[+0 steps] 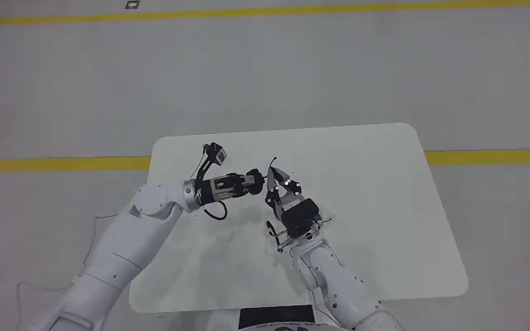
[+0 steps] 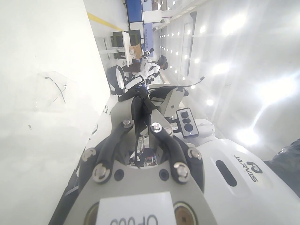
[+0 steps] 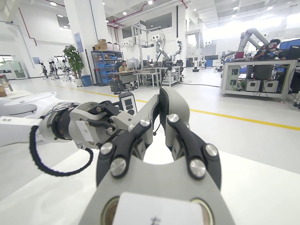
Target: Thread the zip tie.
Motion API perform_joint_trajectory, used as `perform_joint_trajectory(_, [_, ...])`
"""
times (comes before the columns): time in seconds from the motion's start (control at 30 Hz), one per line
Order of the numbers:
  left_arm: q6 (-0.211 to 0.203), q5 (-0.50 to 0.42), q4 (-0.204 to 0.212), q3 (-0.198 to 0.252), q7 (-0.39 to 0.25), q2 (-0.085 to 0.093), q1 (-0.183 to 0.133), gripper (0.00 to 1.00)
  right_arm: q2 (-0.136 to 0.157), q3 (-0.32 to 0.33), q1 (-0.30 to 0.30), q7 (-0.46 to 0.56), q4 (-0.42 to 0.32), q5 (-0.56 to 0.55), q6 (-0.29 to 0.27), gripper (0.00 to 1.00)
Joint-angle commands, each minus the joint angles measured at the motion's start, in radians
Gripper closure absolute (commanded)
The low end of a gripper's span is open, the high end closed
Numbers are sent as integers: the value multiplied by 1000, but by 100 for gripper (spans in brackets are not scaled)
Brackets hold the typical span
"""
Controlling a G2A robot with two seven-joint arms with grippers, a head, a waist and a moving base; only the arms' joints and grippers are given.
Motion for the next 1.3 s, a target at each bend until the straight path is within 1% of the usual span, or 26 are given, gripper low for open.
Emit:
perform_joint_trajectory(0.0, [0,-1,2,2,0,-1,-2,100,0,0,1,2,1,1,-1,100])
perform_joint_trajectory(0.27, [-4,-5,14,11,-1,-4,-13,100,0,3,3,10,-1,1,-10,100])
perform_joint_trajectory(0.5, [-6,-6,17,13,0,-5,-15,100,1,3,-2,19,-3,2,-17,100])
perform_joint_trajectory(0.8, [-6,-5,11,9,-2,-3,-11,100,1,3,-9,18,-9,2,-17,100])
perform_joint_trajectory(0.97, [-4,-4,8,8,-1,-3,-8,100,0,4,-12,3,-17,3,-5,100])
perform_joint_trajectory(1.27, [-1,-3,9,10,2,-3,-7,100,0,5,-14,-11,-25,15,-17,100])
